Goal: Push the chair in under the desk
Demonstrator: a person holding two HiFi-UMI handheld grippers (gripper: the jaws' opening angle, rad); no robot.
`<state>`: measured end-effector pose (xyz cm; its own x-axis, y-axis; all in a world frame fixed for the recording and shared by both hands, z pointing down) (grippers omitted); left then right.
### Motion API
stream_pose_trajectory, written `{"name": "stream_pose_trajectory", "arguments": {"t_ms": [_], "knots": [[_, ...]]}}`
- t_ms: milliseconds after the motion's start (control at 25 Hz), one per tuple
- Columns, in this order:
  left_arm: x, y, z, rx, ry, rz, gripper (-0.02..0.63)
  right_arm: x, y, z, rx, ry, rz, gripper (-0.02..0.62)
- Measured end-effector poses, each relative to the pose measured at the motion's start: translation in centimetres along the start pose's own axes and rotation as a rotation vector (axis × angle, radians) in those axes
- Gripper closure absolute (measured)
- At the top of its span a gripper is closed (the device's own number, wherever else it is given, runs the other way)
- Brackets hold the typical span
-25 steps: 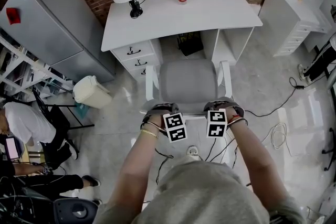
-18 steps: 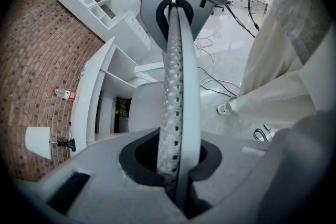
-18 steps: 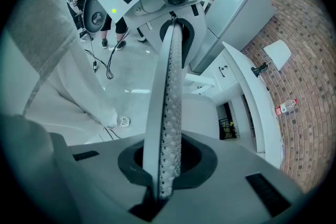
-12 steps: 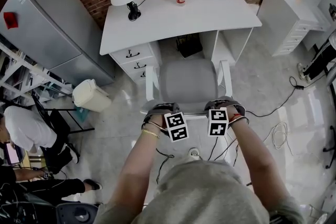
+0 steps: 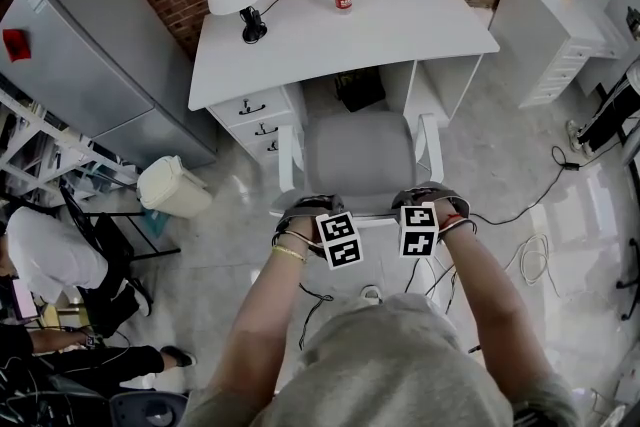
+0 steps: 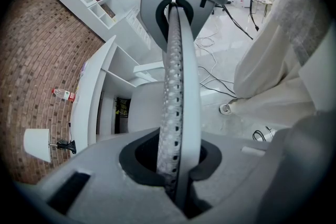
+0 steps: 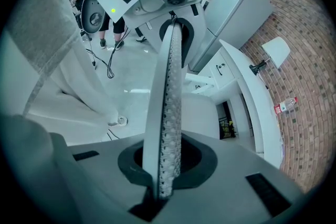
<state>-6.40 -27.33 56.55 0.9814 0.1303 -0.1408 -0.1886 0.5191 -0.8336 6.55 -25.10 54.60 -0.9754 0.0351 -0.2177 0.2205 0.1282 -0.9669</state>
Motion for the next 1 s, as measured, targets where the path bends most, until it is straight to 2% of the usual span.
{"name": "stream_pose_trajectory", "arguments": {"t_ms": [1000], "knots": [[0.1,-1.6,-2.8,-0.002,0.000,-0.004,0.558,-0.6,-0.1,3.2,-0.004,0.001,0.002,0.574]]}}
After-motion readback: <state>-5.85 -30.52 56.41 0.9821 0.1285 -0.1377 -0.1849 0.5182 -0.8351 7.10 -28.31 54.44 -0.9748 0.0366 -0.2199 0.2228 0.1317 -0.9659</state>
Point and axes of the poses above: the fingertips, and each gripper's own axes: y backward along the fingers, z to its right, x out of its top, the point moved 9 cm from there along y, backward along the fingers, and after that the axes turned 10 degrees about x, right-handed, at the moved point
